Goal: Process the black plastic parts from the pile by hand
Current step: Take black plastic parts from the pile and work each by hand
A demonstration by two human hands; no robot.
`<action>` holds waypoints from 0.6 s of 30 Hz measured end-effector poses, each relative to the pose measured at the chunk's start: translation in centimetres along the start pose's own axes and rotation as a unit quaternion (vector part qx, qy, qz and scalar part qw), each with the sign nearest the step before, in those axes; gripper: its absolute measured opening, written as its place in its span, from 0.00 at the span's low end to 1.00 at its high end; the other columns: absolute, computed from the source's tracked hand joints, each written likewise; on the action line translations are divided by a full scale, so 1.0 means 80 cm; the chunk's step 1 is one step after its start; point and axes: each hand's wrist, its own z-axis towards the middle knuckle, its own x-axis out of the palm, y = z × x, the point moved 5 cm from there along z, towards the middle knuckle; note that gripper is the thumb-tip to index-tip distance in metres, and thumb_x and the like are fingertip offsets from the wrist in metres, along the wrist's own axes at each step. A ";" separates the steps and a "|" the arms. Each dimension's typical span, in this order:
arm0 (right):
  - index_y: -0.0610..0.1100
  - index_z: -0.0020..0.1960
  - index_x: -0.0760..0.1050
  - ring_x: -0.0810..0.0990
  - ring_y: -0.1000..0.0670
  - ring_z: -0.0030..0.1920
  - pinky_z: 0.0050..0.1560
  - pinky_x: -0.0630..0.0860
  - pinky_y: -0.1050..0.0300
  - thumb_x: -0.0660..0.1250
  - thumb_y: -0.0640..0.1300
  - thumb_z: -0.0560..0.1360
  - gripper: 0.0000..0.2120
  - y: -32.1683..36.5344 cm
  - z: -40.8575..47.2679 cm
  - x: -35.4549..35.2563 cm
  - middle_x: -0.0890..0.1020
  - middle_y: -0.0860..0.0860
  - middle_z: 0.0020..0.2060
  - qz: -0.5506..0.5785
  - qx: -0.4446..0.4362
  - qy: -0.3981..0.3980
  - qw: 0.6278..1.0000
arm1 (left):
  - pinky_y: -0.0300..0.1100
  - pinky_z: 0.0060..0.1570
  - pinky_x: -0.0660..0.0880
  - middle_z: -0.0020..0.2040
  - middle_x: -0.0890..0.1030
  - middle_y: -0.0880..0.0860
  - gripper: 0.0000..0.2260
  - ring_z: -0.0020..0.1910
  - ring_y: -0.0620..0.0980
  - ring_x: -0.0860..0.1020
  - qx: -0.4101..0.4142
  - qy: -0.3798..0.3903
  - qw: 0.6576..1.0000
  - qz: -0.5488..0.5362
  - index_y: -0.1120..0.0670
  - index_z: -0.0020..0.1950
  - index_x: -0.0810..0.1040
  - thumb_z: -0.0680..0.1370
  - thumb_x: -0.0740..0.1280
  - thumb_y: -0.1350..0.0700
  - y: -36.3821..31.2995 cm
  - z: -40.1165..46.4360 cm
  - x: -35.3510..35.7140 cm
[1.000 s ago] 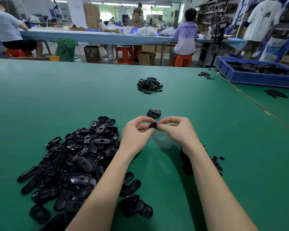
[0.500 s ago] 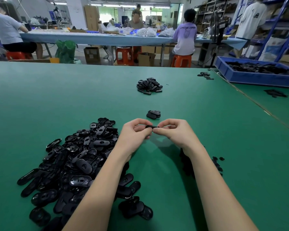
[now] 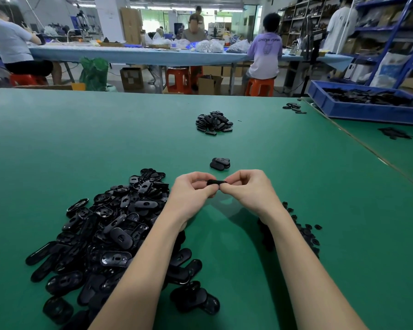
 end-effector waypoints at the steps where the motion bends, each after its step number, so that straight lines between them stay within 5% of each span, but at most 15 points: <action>1: 0.47 0.38 0.82 0.74 0.63 0.25 0.27 0.67 0.72 0.78 0.43 0.68 0.05 0.001 0.000 0.000 0.80 0.60 0.25 -0.001 -0.002 -0.002 1.000 | 0.32 0.43 0.79 0.44 0.86 0.56 0.06 0.37 0.45 0.82 0.000 0.000 1.000 0.001 0.54 0.46 0.83 0.75 0.74 0.65 0.000 0.000 0.001; 5: 0.48 0.36 0.80 0.73 0.63 0.25 0.27 0.67 0.71 0.79 0.45 0.67 0.07 0.003 0.000 0.003 0.79 0.60 0.25 -0.020 -0.029 -0.019 0.999 | 0.36 0.45 0.78 0.42 0.86 0.56 0.06 0.37 0.46 0.82 0.001 -0.018 1.000 0.005 0.53 0.45 0.83 0.74 0.74 0.64 0.000 0.000 -0.001; 11: 0.59 0.48 0.79 0.72 0.58 0.27 0.34 0.74 0.59 0.76 0.51 0.69 0.10 0.014 -0.002 0.003 0.83 0.63 0.36 -0.117 -0.147 -0.012 0.982 | 0.43 0.51 0.77 0.38 0.86 0.51 0.07 0.36 0.45 0.80 0.002 -0.033 0.999 -0.034 0.51 0.48 0.83 0.75 0.73 0.63 0.004 0.003 -0.006; 14: 0.63 0.46 0.78 0.75 0.60 0.31 0.34 0.71 0.59 0.74 0.55 0.68 0.08 0.012 0.003 -0.002 0.82 0.68 0.37 -0.171 -0.135 -0.058 0.974 | 0.48 0.58 0.79 0.45 0.87 0.50 0.09 0.42 0.47 0.83 0.006 -0.041 0.998 -0.037 0.48 0.53 0.82 0.75 0.72 0.60 0.005 0.004 -0.005; 18: 0.60 0.45 0.79 0.78 0.59 0.38 0.38 0.69 0.59 0.74 0.57 0.69 0.07 0.002 0.029 -0.012 0.83 0.64 0.40 -0.205 -0.086 -0.121 0.967 | 0.51 0.53 0.82 0.49 0.85 0.46 0.08 0.46 0.49 0.84 0.034 -0.103 0.994 -0.011 0.46 0.50 0.81 0.75 0.71 0.59 0.001 0.007 -0.016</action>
